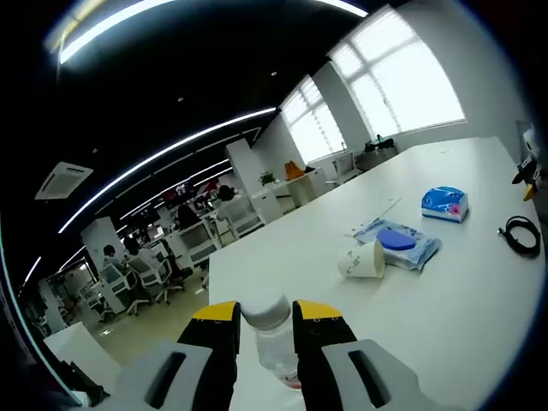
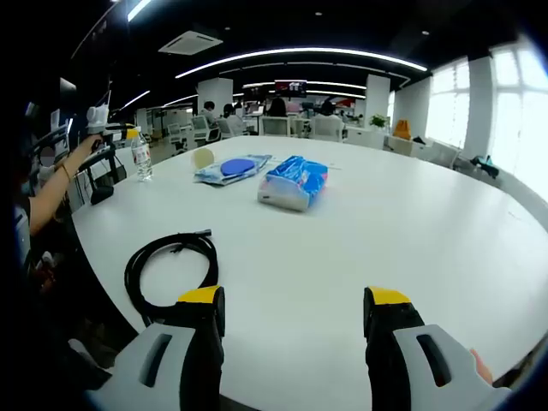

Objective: Arrange the tabletop items into an orderly group along one side of the table until the central work area is clear of visible clutter.

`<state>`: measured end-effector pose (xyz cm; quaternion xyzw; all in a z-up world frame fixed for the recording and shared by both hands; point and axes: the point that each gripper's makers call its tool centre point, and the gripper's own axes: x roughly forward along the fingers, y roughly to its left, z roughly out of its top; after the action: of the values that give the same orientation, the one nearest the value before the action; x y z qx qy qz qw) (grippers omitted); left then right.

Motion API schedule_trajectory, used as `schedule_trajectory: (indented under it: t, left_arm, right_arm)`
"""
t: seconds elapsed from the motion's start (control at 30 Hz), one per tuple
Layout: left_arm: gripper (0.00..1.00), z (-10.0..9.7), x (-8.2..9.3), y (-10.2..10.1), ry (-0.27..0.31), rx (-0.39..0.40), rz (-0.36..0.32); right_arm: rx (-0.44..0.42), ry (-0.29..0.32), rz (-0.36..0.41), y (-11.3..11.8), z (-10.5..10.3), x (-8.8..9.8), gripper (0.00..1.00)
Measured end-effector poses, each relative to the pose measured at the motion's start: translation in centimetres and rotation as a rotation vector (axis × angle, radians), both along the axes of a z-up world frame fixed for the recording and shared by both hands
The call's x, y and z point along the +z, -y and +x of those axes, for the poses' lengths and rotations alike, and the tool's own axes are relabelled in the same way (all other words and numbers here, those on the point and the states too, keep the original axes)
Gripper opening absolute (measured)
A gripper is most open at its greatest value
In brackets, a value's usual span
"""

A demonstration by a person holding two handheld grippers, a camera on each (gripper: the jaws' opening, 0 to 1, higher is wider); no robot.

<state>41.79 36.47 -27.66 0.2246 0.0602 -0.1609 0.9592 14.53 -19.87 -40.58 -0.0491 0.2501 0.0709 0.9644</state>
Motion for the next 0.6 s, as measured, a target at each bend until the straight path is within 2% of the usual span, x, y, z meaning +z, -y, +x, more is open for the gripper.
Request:
schedule_trajectory:
  t: [0.6]
  left_arm:
    - [0.23,0.76,-0.07,0.04,-0.015,0.002,-0.009]
  right_arm:
    - [-0.011,0.0,0.0,0.17,-0.14,-0.03,0.63]
